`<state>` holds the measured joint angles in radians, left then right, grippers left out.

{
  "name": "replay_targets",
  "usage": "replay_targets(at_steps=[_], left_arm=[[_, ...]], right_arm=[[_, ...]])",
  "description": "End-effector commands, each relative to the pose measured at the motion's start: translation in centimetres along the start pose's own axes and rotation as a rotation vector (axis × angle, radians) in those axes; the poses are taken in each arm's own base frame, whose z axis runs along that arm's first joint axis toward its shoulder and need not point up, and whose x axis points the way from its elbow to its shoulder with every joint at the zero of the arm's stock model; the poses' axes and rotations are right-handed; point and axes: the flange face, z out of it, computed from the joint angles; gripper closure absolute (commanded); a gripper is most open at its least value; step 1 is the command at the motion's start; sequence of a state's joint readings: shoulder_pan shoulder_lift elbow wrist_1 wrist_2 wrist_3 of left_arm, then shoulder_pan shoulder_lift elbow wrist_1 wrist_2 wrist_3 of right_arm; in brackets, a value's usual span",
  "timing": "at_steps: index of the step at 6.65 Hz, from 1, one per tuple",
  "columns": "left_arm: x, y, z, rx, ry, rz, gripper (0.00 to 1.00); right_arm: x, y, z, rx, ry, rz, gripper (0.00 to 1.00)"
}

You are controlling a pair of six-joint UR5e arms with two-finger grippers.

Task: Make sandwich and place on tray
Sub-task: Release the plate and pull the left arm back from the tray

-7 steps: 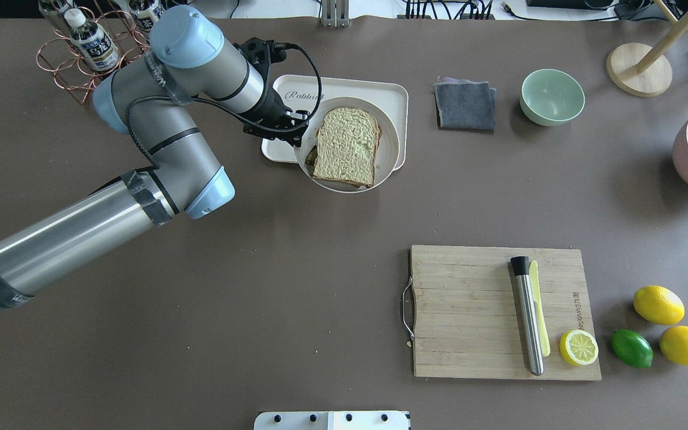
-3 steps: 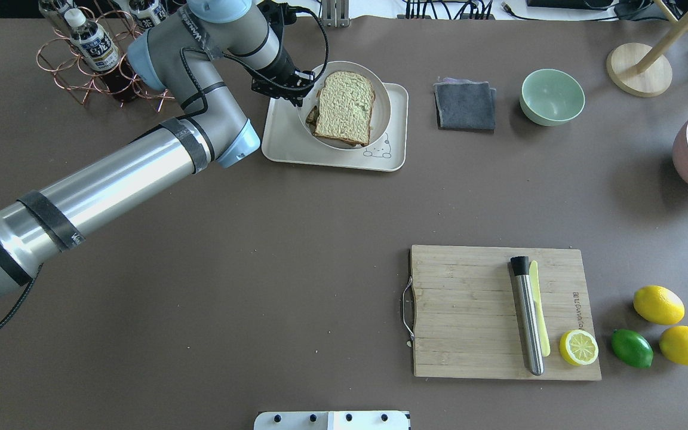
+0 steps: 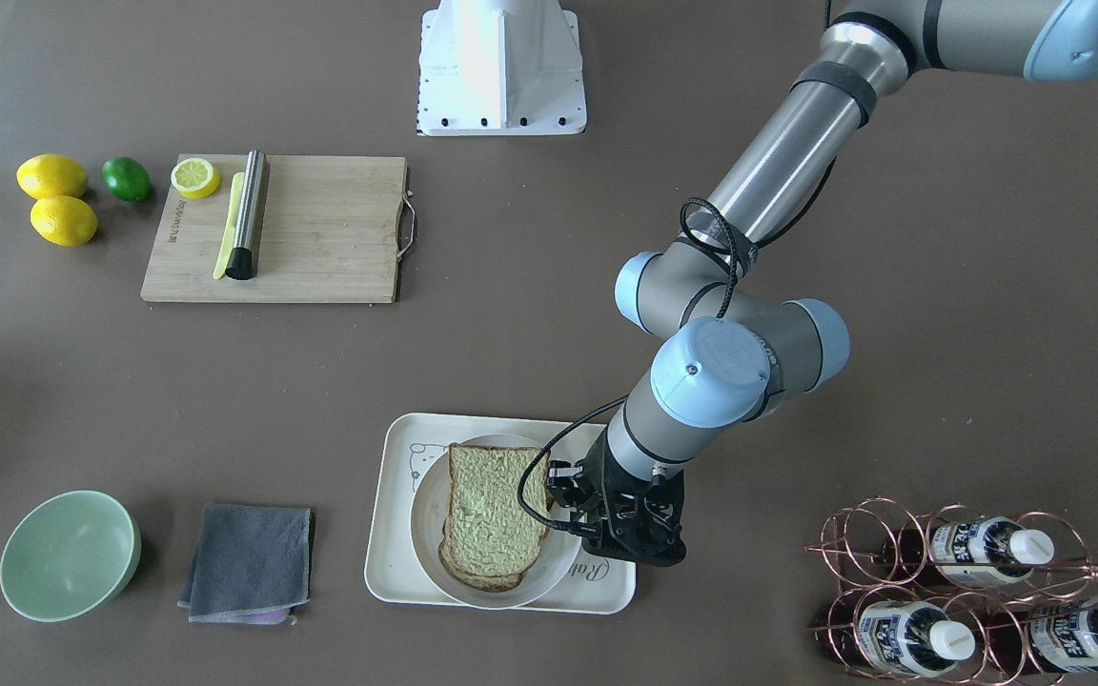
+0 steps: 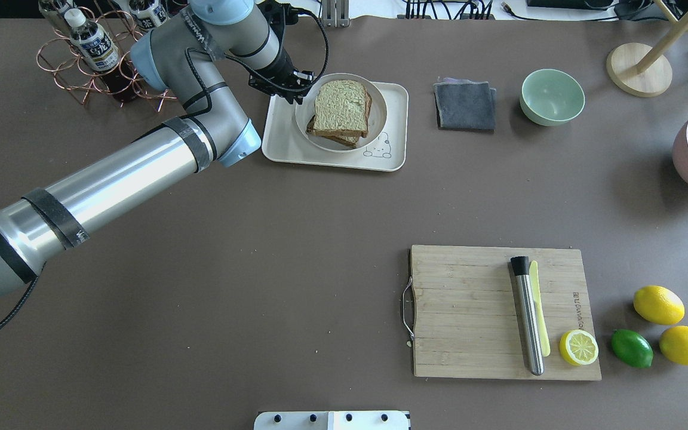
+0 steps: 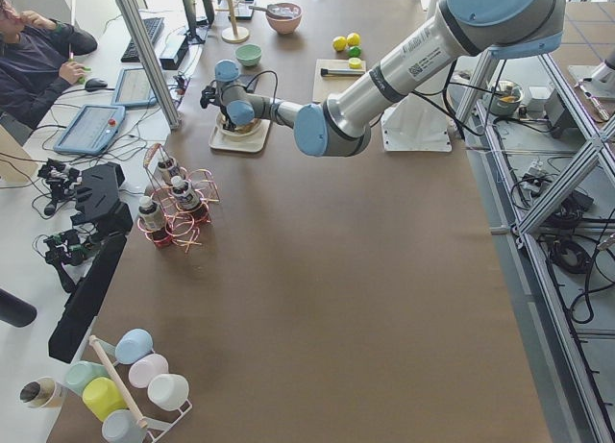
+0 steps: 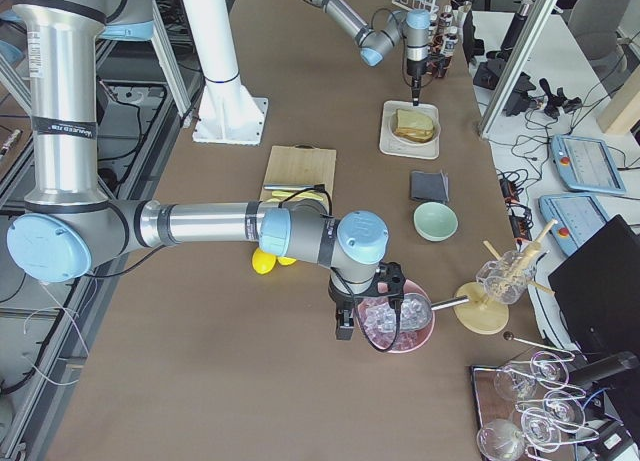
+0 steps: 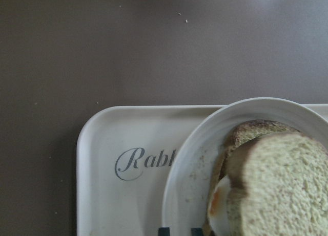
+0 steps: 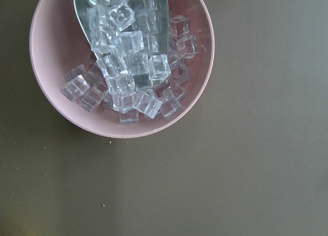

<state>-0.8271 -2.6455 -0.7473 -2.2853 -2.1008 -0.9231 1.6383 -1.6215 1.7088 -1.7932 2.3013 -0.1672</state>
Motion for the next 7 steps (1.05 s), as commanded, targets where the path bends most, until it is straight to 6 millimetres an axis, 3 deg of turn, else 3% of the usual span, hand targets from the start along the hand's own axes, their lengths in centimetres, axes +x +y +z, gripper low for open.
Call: replay_targets(at_steps=[1, 2, 3, 4, 5, 6, 7], left_arm=[[0.1, -0.3, -0.5, 0.009, 0.005, 0.024, 0.02], [0.4, -0.7, -1.9, 0.028, 0.022, 0.032, 0.02], [-0.3, 1.0, -3.6, 0.048, 0.056, 0.042, 0.02], [-3.1, 4.7, -6.2, 0.066, 0.089, 0.046, 0.02], [-4.3, 7.9, -9.0, 0.063, 0.099, 0.044, 0.02], [-5.3, 9.7, -12.7, 0.002, 0.123, 0.023, 0.02], [-9.0, 11.0, -16.8, -0.018, 0.147, -0.002, 0.02]], right_arm=[[0.2, 0.3, 0.3, -0.005, -0.002, 0.005, 0.00], [0.2, 0.4, 0.3, -0.006, -0.002, 0.006, 0.00], [0.4, 0.6, 0.6, -0.011, -0.005, 0.012, 0.00], [0.4, 0.6, 0.6, -0.010, -0.006, 0.012, 0.00], [0.4, 0.6, 0.6, -0.010, -0.006, 0.012, 0.00], [0.3, 0.6, 0.5, -0.008, -0.006, 0.011, 0.00], [0.3, 0.5, 0.5, 0.001, -0.004, 0.005, 0.00]])
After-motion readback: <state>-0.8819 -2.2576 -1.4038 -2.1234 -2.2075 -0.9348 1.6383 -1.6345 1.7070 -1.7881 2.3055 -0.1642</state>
